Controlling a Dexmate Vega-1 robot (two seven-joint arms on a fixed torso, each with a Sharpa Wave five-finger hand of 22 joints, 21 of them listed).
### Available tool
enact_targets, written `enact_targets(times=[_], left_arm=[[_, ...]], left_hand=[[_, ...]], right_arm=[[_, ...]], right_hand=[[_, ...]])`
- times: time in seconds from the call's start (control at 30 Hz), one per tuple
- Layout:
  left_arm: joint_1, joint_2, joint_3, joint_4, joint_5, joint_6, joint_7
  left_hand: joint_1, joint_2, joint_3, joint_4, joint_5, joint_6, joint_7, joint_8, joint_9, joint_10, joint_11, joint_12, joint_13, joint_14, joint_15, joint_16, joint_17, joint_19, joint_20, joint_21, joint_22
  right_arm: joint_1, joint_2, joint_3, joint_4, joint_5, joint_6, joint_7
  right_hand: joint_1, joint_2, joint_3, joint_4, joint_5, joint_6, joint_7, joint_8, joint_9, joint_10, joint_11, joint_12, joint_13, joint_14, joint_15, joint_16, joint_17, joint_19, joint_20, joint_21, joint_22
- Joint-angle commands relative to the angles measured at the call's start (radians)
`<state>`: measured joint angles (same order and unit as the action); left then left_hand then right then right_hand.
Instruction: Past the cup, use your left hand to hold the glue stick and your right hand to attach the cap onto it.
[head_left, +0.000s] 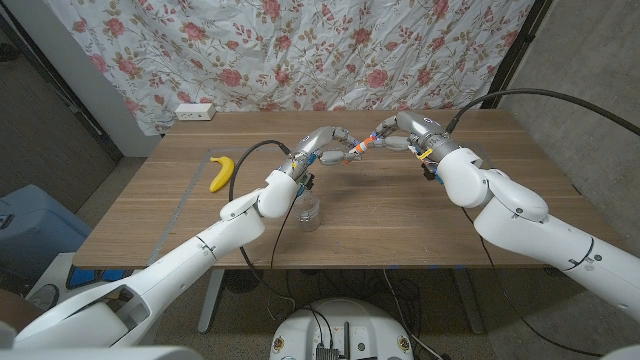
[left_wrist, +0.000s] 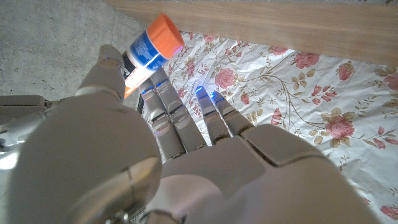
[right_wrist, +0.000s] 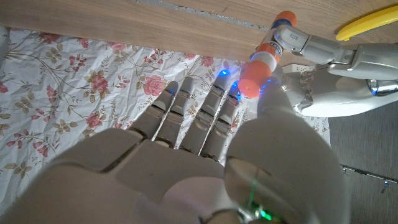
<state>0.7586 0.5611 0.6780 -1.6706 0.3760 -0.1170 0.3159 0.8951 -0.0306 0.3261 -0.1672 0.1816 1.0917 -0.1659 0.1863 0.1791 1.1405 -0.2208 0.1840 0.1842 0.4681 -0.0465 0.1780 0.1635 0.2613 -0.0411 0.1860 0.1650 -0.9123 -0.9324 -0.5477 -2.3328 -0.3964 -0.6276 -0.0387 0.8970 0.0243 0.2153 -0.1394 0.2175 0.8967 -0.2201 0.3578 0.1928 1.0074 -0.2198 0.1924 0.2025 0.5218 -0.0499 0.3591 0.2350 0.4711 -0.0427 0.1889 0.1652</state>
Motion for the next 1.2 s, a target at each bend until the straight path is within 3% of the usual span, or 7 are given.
enact_targets(times=[0.03,1.2], left_arm=[[0.003,-0.004,-0.001,-0.001,0.003,0.005,0.008],[-0.015,-0.006,0.005,0.017,0.002,-0.009,-0.002]], left_hand=[[0.021,0.069,0.008,-0.001,0.003,0.015,0.004,0.008,0.007,-0.002,-0.003,0.007,0.004,0.009,-0.144,0.0,0.002,0.009,-0.039,0.002,0.003],[0.025,0.07,0.008,-0.002,0.004,0.015,0.005,0.009,0.007,-0.001,-0.003,0.008,0.004,0.01,-0.144,0.0,0.002,0.01,-0.039,0.002,0.003]], right_arm=[[-0.015,0.0,0.01,0.002,0.015,0.001,-0.014],[0.018,0.023,-0.017,0.028,0.013,0.021,-0.008]], right_hand=[[-0.005,0.007,-0.005,0.001,-0.001,0.007,0.001,-0.007,0.002,-0.002,-0.001,0.002,0.001,-0.004,-0.142,0.004,0.001,0.0,0.001,-0.001,0.001],[-0.004,0.01,-0.01,-0.003,-0.003,0.014,0.001,-0.013,0.003,-0.001,-0.001,0.003,0.001,-0.004,-0.143,0.007,0.001,0.002,0.002,-0.001,0.001]])
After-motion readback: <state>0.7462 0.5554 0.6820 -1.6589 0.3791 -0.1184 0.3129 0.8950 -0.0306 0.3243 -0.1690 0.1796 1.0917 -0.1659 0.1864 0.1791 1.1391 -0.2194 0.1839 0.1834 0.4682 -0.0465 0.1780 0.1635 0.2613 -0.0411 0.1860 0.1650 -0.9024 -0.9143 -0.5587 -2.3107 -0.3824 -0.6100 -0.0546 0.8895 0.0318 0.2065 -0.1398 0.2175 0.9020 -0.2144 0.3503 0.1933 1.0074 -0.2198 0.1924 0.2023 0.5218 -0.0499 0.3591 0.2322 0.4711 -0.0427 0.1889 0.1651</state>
